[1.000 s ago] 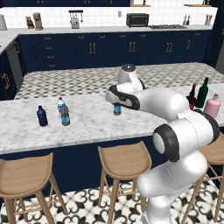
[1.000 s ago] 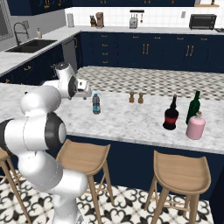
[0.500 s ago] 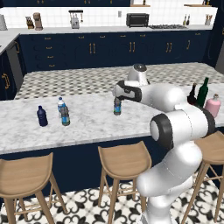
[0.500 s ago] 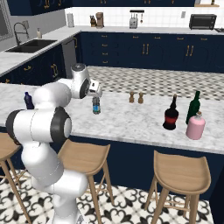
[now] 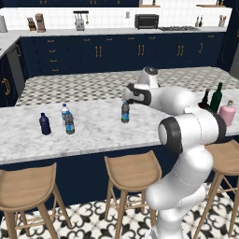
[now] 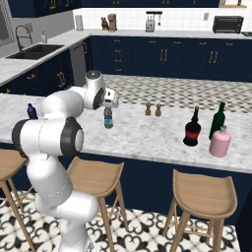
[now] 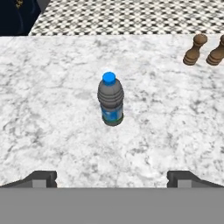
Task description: Move the plastic bottles in the middle to the plastics group, and the glass bottles in the middle to the glass group.
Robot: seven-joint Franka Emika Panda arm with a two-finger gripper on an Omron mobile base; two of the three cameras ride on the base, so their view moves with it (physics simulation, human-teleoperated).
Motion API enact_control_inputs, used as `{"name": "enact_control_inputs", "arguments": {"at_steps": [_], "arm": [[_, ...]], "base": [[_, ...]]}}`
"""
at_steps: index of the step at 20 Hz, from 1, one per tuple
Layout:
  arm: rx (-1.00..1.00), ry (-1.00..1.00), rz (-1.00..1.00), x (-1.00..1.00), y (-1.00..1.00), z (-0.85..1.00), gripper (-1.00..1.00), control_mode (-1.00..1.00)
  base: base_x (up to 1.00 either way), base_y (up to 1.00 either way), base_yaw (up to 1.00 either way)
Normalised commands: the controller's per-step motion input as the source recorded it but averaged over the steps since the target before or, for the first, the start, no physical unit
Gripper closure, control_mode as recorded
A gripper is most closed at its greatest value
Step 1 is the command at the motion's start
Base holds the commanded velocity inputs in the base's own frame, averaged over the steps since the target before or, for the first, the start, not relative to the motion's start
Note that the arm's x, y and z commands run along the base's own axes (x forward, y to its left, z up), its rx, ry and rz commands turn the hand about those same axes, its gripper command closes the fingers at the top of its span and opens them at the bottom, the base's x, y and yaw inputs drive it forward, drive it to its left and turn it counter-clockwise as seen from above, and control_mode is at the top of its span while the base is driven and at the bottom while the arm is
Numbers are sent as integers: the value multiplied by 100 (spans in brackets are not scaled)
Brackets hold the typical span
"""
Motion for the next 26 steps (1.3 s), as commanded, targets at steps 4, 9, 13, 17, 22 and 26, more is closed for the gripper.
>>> {"name": "enact_control_inputs", "arguments": {"at_steps": [4,9,13,17,22,26], "arm": [[-6,0,8,38,20,-10,-100,-100],[0,0,0,32,-3,-29,-100,-100],[0,0,0,40,-1,-25,-100,-100],[0,0,0,46,0,-3,-100,-100],[0,1,0,38,0,0,-100,-100],[0,3,0,21,0,-11,-100,-100]], "base": [[0,0,0],[0,0,0],[0,0,0],[0,0,0],[0,0,0],[0,0,0]]}}
